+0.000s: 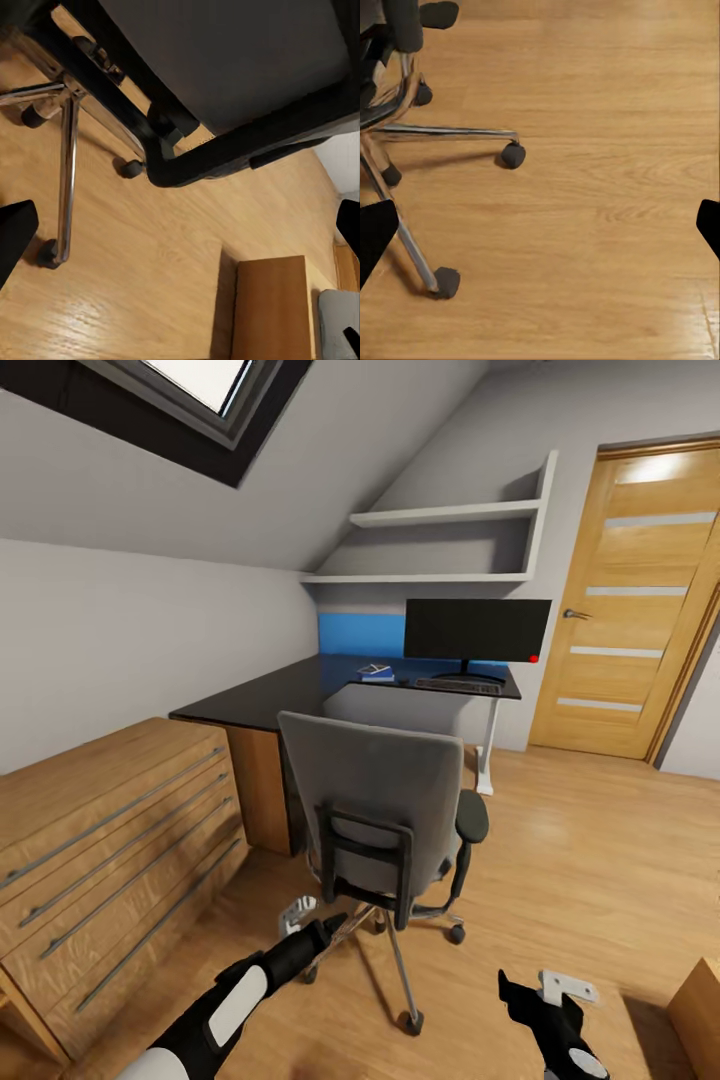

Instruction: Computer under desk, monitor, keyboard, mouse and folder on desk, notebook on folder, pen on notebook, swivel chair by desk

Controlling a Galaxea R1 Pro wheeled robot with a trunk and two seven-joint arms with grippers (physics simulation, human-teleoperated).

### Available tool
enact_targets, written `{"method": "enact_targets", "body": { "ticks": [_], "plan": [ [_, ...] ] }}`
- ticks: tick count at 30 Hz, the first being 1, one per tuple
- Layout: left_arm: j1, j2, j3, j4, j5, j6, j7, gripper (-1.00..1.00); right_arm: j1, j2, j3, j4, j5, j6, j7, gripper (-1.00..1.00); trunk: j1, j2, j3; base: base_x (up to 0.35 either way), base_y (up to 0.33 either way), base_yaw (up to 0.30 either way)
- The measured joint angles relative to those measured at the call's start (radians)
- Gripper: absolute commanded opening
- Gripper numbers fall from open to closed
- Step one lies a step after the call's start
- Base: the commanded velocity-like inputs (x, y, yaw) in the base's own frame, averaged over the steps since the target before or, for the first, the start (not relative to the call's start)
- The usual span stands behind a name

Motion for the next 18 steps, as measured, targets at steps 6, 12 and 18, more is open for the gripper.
{"method": "enact_targets", "body": {
  "ticks": [6, 12, 18],
  "plan": [
    [-0.002, 0.084, 0.003, -0.128, -0.138, -0.033, 0.118, 1.0, -0.13, 0.125, 0.005, -0.004, 0.0, 0.007, -0.131, 1.0, 0.0, 0.0, 0.0, -0.041, 0.02, 0.0],
    [-0.027, 0.084, 0.012, -0.125, -0.367, -0.097, 0.226, 1.0, -0.246, 0.205, 0.012, 0.1, -0.001, 0.005, -0.158, 1.0, 0.0, 0.0, 0.0, -0.006, 0.003, 0.0],
    [-0.022, 0.081, 0.032, -0.084, -0.319, -0.159, 0.253, 1.0, -0.294, 0.221, 0.014, 0.191, -0.004, 0.004, -0.161, 1.0, 0.0, 0.0, 0.0, 0.024, 0.051, 0.0]
  ]
}}
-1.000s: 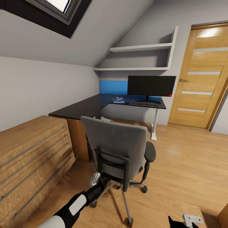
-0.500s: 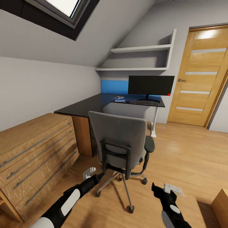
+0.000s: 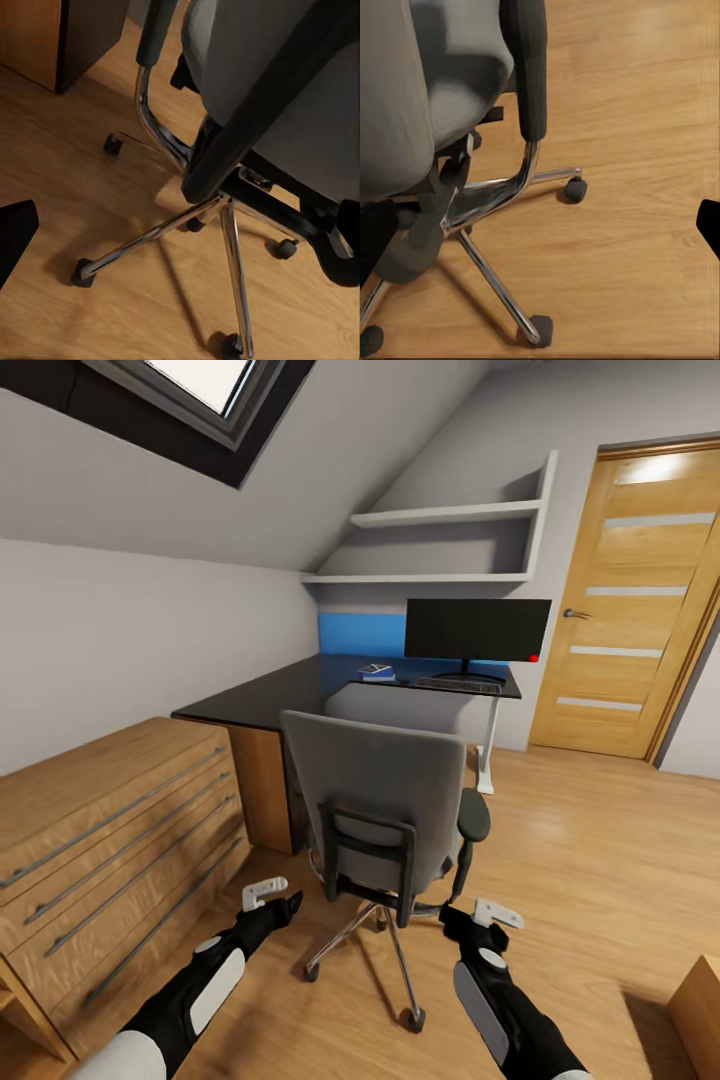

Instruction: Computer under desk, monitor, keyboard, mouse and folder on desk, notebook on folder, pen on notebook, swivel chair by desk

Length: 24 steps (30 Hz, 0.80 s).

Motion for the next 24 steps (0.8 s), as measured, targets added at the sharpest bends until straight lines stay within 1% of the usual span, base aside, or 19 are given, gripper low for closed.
{"method": "enact_targets", "body": {
  "ticks": [2, 3, 6, 10, 13, 18, 24],
  "plan": [
    [0.001, -0.008, -0.001, 0.003, 0.009, -0.004, 0.002, 1.0, -0.005, 0.003, 0.003, 0.009, 0.001, 0.0, -0.001, 1.0, 0.0, 0.0, 0.0, 0.107, 0.193, 0.0],
    [0.001, -0.018, -0.001, 0.002, 0.012, -0.005, 0.002, 1.0, -0.005, 0.004, 0.004, 0.012, 0.001, -0.001, -0.002, 1.0, 0.0, 0.0, 0.0, 0.133, 0.221, 0.0],
    [0.001, -0.03, -0.002, 0.001, 0.013, -0.005, 0.002, 1.0, -0.006, 0.005, 0.005, 0.016, 0.001, 0.003, -0.002, 1.0, 0.0, 0.0, 0.0, 0.156, 0.24, 0.0],
    [0.001, -0.036, -0.002, 0.001, 0.014, -0.005, 0.003, 1.0, -0.007, 0.005, 0.005, 0.018, 0.002, 0.011, -0.003, 1.0, 0.0, 0.0, 0.0, 0.102, 0.155, 0.0],
    [0.001, -0.038, -0.002, 0.001, 0.015, -0.006, 0.006, 1.0, -0.007, 0.006, 0.006, 0.02, 0.002, 0.031, -0.003, 1.0, 0.0, 0.0, 0.0, 0.033, 0.05, 0.0],
    [0.002, -0.04, -0.001, 0.002, 0.022, -0.006, 0.006, 1.0, -0.001, 0.006, 0.001, 0.035, 0.002, 0.091, -0.003, 1.0, 0.0, 0.0, 0.0, 0.01, 0.016, 0.0],
    [0.001, -0.062, -0.004, 0.002, 0.027, -0.007, 0.007, 1.0, 0.002, 0.004, 0.001, 0.123, 0.001, 0.115, -0.003, 1.0, 0.0, 0.0, 0.0, 0.002, 0.003, 0.0]
  ]
}}
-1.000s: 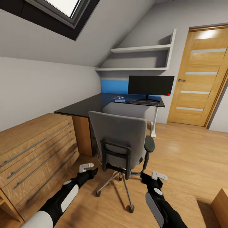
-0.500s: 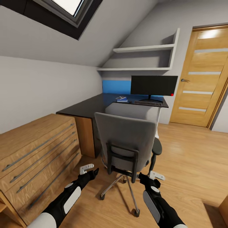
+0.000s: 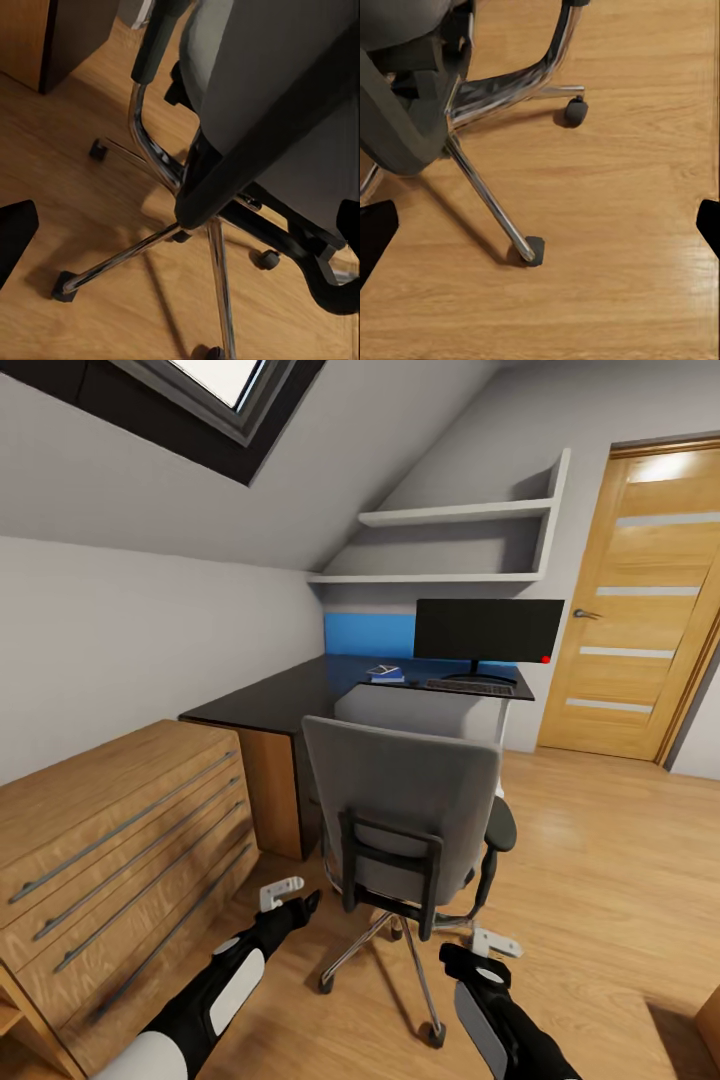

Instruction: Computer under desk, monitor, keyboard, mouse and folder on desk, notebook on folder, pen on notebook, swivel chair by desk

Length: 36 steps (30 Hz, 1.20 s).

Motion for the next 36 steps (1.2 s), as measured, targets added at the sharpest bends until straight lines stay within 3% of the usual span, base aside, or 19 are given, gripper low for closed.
{"method": "enact_targets", "body": {
  "ticks": [7, 14, 24, 32, 36],
  "plan": [
    [-0.001, -0.057, 0.002, 0.005, 0.001, 0.004, 0.002, 1.0, 0.0, -0.003, -0.002, 0.032, -0.003, 0.003, -0.001, 1.0, 0.0, 0.0, 0.0, 0.0, 0.0, -0.019],
    [-0.001, -0.085, 0.003, 0.008, -0.003, 0.009, 0.002, 1.0, 0.001, -0.002, -0.007, 0.03, 0.0, 0.004, -0.007, 1.0, 0.0, 0.0, 0.0, 0.0, 0.0, -0.213],
    [-0.001, -0.087, 0.0, 0.008, -0.009, 0.001, -0.001, 1.0, 0.001, -0.005, -0.005, 0.024, -0.003, 0.005, -0.008, 1.0, 0.0, 0.0, 0.0, 0.0, 0.0, -0.291],
    [0.0, -0.074, -0.001, 0.008, -0.012, 0.0, -0.001, 1.0, 0.001, -0.007, -0.003, 0.023, -0.003, 0.007, -0.009, 1.0, 0.0, 0.0, 0.0, 0.0, 0.0, -0.27],
    [0.0, -0.068, -0.001, 0.008, -0.035, 0.009, 0.016, 1.0, 0.0, -0.008, -0.006, 0.021, -0.001, 0.065, -0.009, 1.0, 0.0, 0.0, 0.0, 0.0, 0.0, -0.083]
  ]
}}
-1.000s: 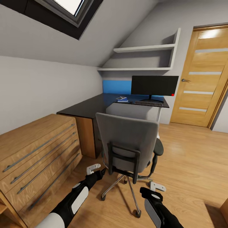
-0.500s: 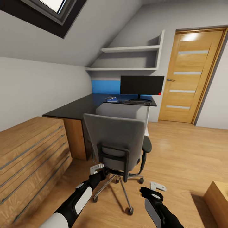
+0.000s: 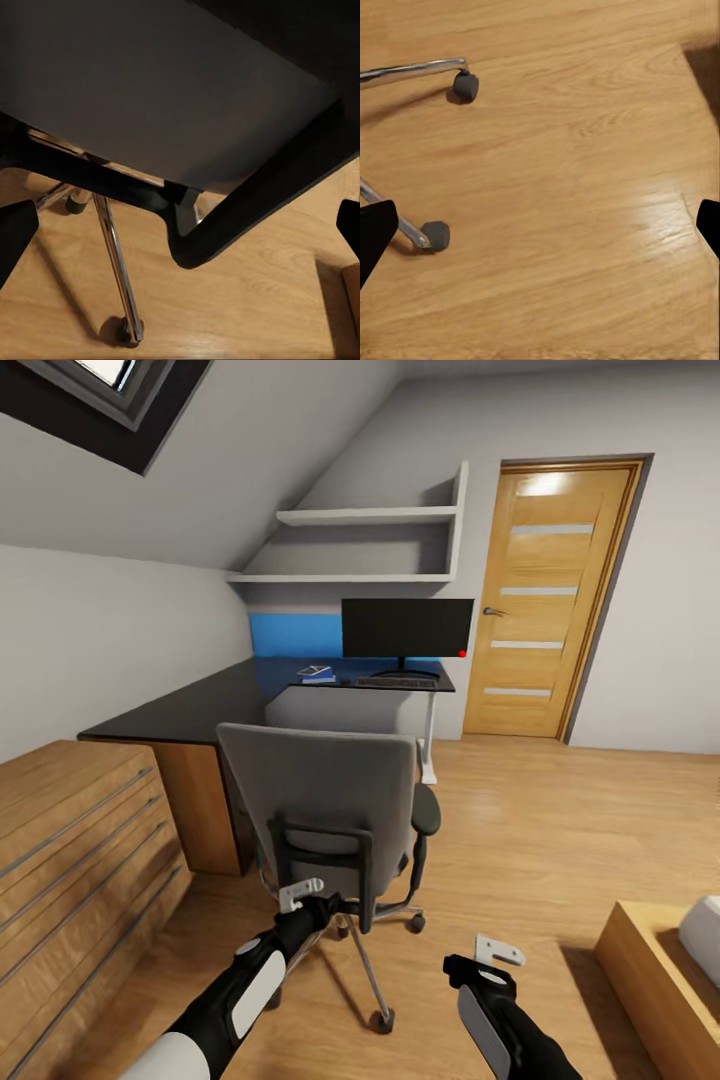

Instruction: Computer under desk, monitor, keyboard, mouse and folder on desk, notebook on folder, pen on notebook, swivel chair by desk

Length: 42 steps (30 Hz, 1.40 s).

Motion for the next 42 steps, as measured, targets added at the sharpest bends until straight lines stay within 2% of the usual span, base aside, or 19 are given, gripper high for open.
{"method": "enact_targets", "body": {
  "ticks": [4, 9, 19, 28, 36, 38, 42],
  "plan": [
    [0.0, 0.001, 0.001, -0.001, -0.069, 0.005, 0.015, 1.0, -0.007, -0.005, -0.009, -0.053, 0.004, 0.092, 0.001, 1.0, 0.0, 0.0, 0.0, 0.0, 0.0, -0.022],
    [0.0, 0.001, 0.0, -0.011, -0.098, 0.03, 0.02, 1.0, -0.009, -0.011, -0.013, -0.151, 0.006, 0.171, 0.001, 1.0, 0.0, 0.0, 0.0, 0.0, 0.0, -0.006],
    [0.0, 0.001, 0.001, -0.018, -0.107, 0.092, 0.024, 1.0, -0.01, -0.037, -0.015, -0.239, 0.008, 0.246, 0.002, 1.0, 0.0, 0.0, 0.0, 0.0, 0.0, -0.001],
    [0.0, 0.0, 0.009, -0.017, -0.109, 0.102, 0.025, 1.0, -0.01, -0.055, -0.015, -0.278, 0.005, 0.251, 0.002, 1.0, 0.034, -0.063, -0.028, 0.0, 0.0, 0.0],
    [0.0, -0.001, 0.011, -0.017, -0.109, 0.106, 0.025, 1.0, -0.01, -0.061, -0.017, -0.323, 0.007, 0.254, 0.001, 1.0, 0.065, -0.119, -0.053, 0.0, 0.0, 0.0],
    [0.0, -0.001, 0.011, -0.017, -0.109, 0.106, 0.025, 1.0, -0.007, -0.071, -0.018, -0.358, 0.008, 0.272, 0.001, 1.0, 0.073, -0.133, -0.059, 0.0, 0.0, 0.0],
    [-0.001, -0.001, 0.011, -0.017, -0.108, 0.107, 0.025, 1.0, -0.002, -0.092, -0.017, -0.462, 0.007, 0.366, 0.002, 1.0, 0.088, -0.161, -0.072, 0.0, 0.0, 0.0]
  ]
}}
